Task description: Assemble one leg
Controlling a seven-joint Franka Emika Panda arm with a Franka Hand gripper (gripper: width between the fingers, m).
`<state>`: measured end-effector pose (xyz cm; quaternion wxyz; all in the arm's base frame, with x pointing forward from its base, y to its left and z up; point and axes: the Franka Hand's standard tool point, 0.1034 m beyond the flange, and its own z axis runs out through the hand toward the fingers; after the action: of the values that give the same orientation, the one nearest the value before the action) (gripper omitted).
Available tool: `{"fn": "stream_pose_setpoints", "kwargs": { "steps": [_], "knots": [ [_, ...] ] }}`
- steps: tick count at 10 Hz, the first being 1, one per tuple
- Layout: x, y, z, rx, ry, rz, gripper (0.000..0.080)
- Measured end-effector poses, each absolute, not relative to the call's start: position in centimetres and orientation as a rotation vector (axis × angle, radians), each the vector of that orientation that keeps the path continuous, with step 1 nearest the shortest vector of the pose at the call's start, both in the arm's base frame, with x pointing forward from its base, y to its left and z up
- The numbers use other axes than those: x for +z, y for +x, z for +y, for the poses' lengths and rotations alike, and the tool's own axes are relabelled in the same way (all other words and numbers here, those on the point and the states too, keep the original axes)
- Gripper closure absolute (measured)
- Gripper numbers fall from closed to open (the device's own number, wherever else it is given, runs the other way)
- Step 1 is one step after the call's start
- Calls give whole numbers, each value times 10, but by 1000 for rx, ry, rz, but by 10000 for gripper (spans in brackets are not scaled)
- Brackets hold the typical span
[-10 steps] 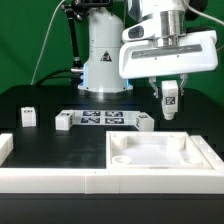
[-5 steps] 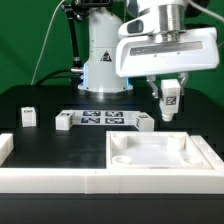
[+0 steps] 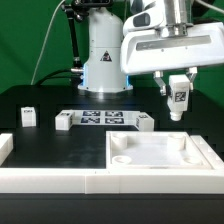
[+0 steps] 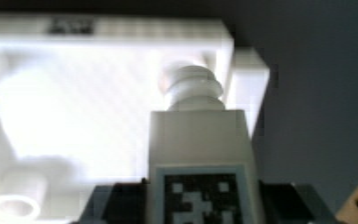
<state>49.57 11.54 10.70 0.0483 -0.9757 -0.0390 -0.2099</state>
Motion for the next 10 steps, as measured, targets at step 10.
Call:
{"fn": "stream_pose_setpoints", "kwargs": {
  "steps": [10],
  "knots": [
    [107, 565, 113, -753, -2950, -196, 512]
  ]
}}
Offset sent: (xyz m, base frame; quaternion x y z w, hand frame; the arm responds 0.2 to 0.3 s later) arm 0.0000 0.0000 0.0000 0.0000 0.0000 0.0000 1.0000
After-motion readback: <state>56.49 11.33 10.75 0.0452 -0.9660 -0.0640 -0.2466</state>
